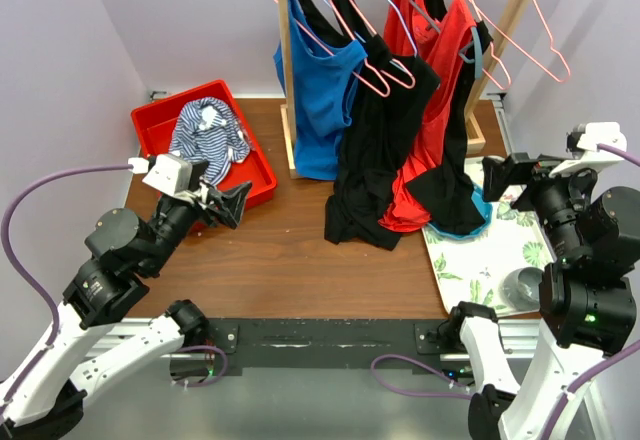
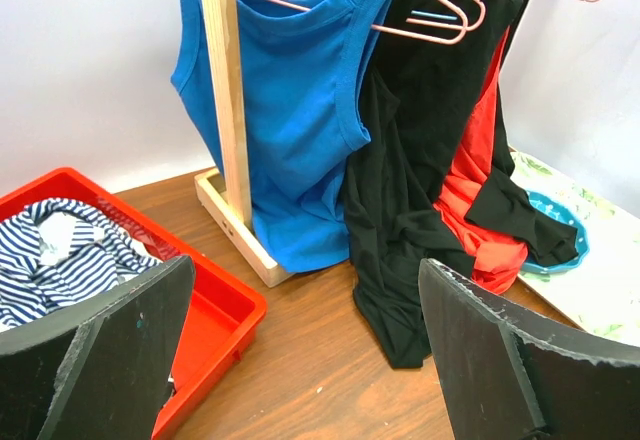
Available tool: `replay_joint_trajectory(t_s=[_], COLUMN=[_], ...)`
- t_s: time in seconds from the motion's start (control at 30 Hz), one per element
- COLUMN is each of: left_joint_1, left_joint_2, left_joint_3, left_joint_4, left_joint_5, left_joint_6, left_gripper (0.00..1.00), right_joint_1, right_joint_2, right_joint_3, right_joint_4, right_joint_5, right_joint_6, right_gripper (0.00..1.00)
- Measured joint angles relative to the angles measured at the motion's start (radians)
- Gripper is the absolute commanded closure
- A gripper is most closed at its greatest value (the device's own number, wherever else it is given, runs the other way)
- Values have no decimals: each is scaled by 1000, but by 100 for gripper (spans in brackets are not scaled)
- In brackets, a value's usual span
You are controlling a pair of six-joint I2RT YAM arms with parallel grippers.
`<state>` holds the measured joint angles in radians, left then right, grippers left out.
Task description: Place the tank top on the hanger
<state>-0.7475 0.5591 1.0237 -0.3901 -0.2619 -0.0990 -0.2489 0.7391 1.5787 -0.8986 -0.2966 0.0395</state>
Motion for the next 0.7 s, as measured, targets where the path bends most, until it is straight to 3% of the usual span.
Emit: replay_joint_trajectory(t_s=[0.17, 0.5, 0.6, 0.7], left_joint_1=[0, 12, 76, 261], left_joint_2=[7, 123, 178, 251], left_joint_3=[-8, -74, -79, -88], left_joint_4=[7, 49, 68, 113], left_joint_5=[0, -22, 5, 115], left_joint_6=[-14, -48, -71, -114], left_gripper=[0, 0, 0, 0], right_joint_1=[0, 0, 0, 0], right_joint_2=[0, -12, -12, -12], right_joint_3=[0, -76, -145, -220], right_joint_4=[-6, -95, -101, -103], right_joint_5=[-24, -384, -438, -483], right_joint_6=[-31, -337, -373, -390], right_gripper=[1, 1, 1, 1])
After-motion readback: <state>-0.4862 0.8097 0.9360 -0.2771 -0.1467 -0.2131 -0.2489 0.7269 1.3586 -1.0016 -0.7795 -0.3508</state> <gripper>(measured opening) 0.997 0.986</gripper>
